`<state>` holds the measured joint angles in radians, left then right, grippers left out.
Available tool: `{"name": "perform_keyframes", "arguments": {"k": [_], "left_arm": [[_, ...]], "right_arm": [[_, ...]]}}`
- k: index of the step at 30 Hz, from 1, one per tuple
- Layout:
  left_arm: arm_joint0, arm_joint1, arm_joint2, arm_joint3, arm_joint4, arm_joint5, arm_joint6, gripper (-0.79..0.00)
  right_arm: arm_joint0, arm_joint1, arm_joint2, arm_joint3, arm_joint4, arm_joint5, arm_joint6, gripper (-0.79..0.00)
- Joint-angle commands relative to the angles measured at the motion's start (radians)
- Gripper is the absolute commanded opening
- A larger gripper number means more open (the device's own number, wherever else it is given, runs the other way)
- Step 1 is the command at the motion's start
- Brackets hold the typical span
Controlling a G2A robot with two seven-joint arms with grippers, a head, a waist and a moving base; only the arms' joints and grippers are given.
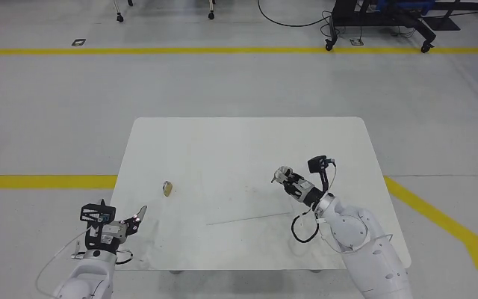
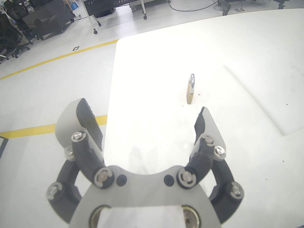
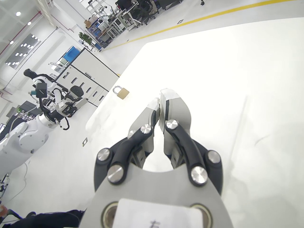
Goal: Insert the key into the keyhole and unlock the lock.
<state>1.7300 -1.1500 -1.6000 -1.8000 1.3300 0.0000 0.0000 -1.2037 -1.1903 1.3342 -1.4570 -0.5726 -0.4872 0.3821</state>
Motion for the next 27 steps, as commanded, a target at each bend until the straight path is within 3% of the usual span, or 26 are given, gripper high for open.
{"name": "perform_keyframes", "arguments": {"k": [1,5,9,13,17,21,27], "left_arm": [[0.000,0.000,0.000,0.000,0.000,0.000,0.000,0.000],[0.000,-0.001,-0.001,-0.017,-0.017,-0.016,0.011,0.000],[0.002,0.000,-0.012,-0.118,-0.184,-0.163,-0.028,0.000],[-0.086,0.003,0.023,-0.161,-0.379,-0.326,-0.194,0.000],[-0.221,0.000,0.147,-0.140,-0.621,-0.427,-0.439,0.000],[-0.408,-0.006,0.271,-0.026,-0.946,-0.389,-0.782,0.000],[-0.408,-0.006,0.271,-0.026,-0.946,-0.389,-0.782,0.000]], "right_arm": [[0.000,0.000,0.000,0.000,0.000,0.003,-0.001,-0.785],[0.000,0.000,0.000,0.000,0.000,0.003,-0.001,-0.785],[-0.001,0.000,0.001,0.000,0.000,0.008,-0.004,-0.785],[-0.006,-0.002,-0.001,-0.005,0.035,0.034,-0.019,-0.785],[-0.005,-0.005,-0.014,-0.005,0.104,0.011,-0.009,-0.785],[-0.002,-0.004,-0.002,0.007,0.136,-0.003,-0.010,-0.785],[-0.009,0.000,0.019,0.008,0.132,-0.008,-0.017,-0.785]]}}
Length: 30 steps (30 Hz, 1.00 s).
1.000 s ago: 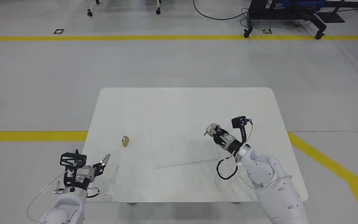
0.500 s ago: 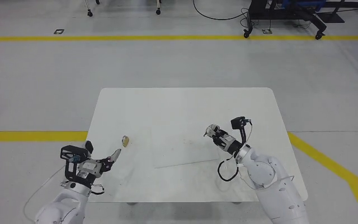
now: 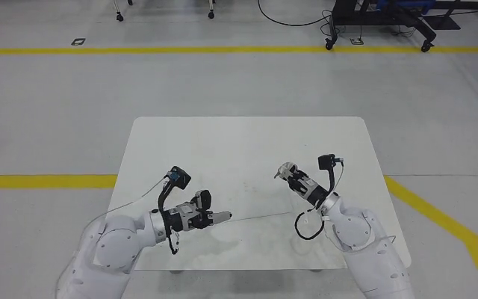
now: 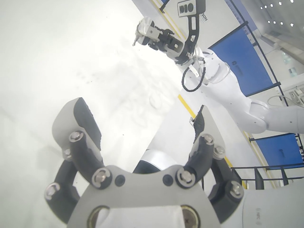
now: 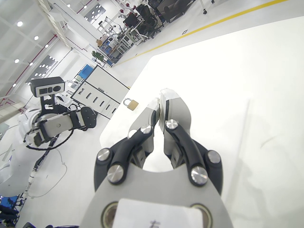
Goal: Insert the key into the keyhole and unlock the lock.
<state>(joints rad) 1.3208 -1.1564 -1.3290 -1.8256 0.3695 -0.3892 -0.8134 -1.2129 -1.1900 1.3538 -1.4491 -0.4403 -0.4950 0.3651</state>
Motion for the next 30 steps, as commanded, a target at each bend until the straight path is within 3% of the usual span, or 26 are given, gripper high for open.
{"name": "perform_keyframes", "arguments": {"k": [1,4,7,15,21,23,30], "left_arm": [[0.001,0.000,0.000,0.000,0.015,0.000,0.031,0.000],[0.011,-0.002,0.013,0.008,-0.061,-0.022,0.045,0.000],[-0.012,-0.006,0.029,0.082,-0.202,-0.076,0.056,0.000],[-0.211,-0.041,0.209,0.328,-0.290,-0.098,0.041,0.000],[-0.324,-0.072,0.313,0.452,-0.321,-0.085,0.061,-0.271],[-0.351,-0.081,0.337,0.483,-0.327,-0.083,0.070,-0.397],[-0.404,-0.101,0.382,0.555,-0.350,-0.102,0.086,-0.483]], "right_arm": [[0.000,0.000,0.000,0.000,0.000,0.000,0.000,-0.785],[0.000,0.000,0.000,0.000,0.000,0.000,0.000,-0.785],[-0.009,-0.002,-0.018,-0.016,0.027,-0.014,0.012,-0.785],[0.029,-0.007,-0.068,0.008,0.150,-0.023,0.122,-0.785],[0.053,-0.006,-0.087,0.030,0.265,-0.052,0.232,-0.785],[0.060,-0.005,-0.090,0.036,0.291,-0.053,0.253,-0.785],[0.077,-0.001,-0.093,0.051,0.346,-0.065,0.310,-0.785]]}}
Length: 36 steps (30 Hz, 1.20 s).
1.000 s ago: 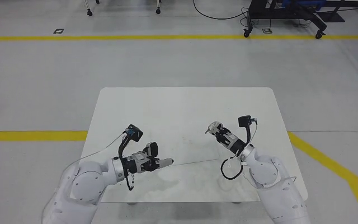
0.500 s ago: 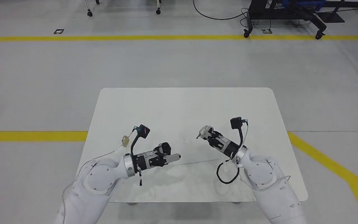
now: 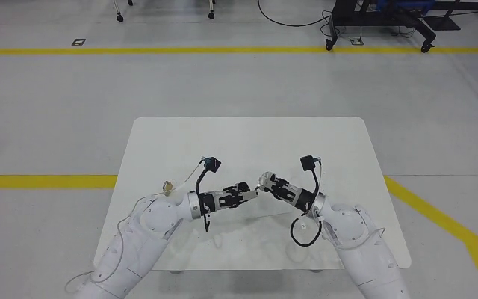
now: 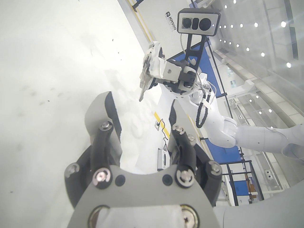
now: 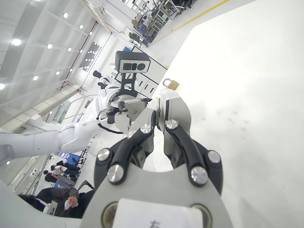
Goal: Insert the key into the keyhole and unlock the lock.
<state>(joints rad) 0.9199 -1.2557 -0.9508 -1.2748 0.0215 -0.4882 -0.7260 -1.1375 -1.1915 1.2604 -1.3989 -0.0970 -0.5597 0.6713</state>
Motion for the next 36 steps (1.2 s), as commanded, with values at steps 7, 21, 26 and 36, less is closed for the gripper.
{"name": "perform_keyframes", "arguments": {"k": [7,21,26,36], "left_arm": [[-0.025,-0.011,0.026,0.040,-0.015,-0.021,-0.005,-0.533],[-0.048,-0.018,0.032,0.075,-0.030,-0.020,-0.031,-0.785],[-0.037,-0.010,0.007,0.075,-0.036,-0.028,-0.045,-0.785],[-0.001,0.017,-0.037,0.017,-0.067,-0.041,-0.202,-0.785]], "right_arm": [[0.016,0.001,-0.014,0.014,0.004,0.014,0.013,-0.785],[0.033,0.005,-0.036,0.032,0.031,0.013,0.044,-0.785],[0.036,0.010,-0.035,0.040,0.043,0.012,0.082,-0.785],[0.032,0.034,-0.002,0.041,0.090,-0.005,0.248,-0.493]]}}
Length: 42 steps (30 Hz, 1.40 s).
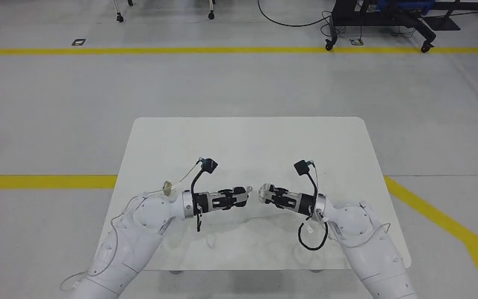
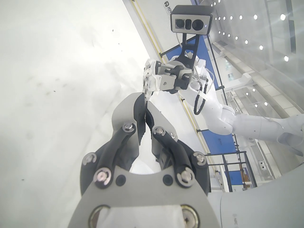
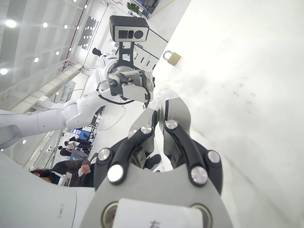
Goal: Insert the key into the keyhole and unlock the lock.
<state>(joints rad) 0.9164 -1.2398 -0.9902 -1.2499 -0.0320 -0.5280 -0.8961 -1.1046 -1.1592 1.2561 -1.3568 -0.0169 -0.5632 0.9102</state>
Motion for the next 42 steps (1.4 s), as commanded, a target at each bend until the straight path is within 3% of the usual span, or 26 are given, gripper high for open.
{"name": "perform_keyframes", "arguments": {"k": [1,4,8,28,36,38,42], "left_arm": [[0.004,0.004,0.003,-0.012,-0.029,-0.001,-0.064,-0.785],[0.003,0.007,0.007,-0.017,-0.102,0.001,-0.163,-0.785],[-0.005,0.009,0.013,0.004,-0.184,-0.011,-0.247,-0.785],[-0.051,-0.003,0.087,0.062,-0.147,0.023,-0.246,-0.785],[-0.064,-0.007,0.107,0.083,-0.140,0.021,-0.246,-0.785],[-0.066,-0.007,0.110,0.090,-0.142,0.017,-0.246,-0.785],[-0.068,-0.007,0.110,0.098,-0.141,0.013,-0.241,-0.785]], "right_arm": [[-0.002,0.003,0.004,-0.001,0.020,-0.002,0.022,-0.443],[0.001,0.009,-0.001,-0.003,0.065,-0.003,0.102,-0.409],[0.009,0.018,0.004,0.003,0.123,-0.008,0.192,-0.443],[0.018,0.039,-0.045,-0.026,0.113,0.017,0.286,-0.511],[0.028,0.044,-0.068,-0.024,0.092,0.042,0.276,-0.677],[0.033,0.044,-0.077,-0.021,0.086,0.050,0.276,-0.785],[0.043,0.046,-0.091,-0.013,0.075,0.058,0.276,-0.785]]}}
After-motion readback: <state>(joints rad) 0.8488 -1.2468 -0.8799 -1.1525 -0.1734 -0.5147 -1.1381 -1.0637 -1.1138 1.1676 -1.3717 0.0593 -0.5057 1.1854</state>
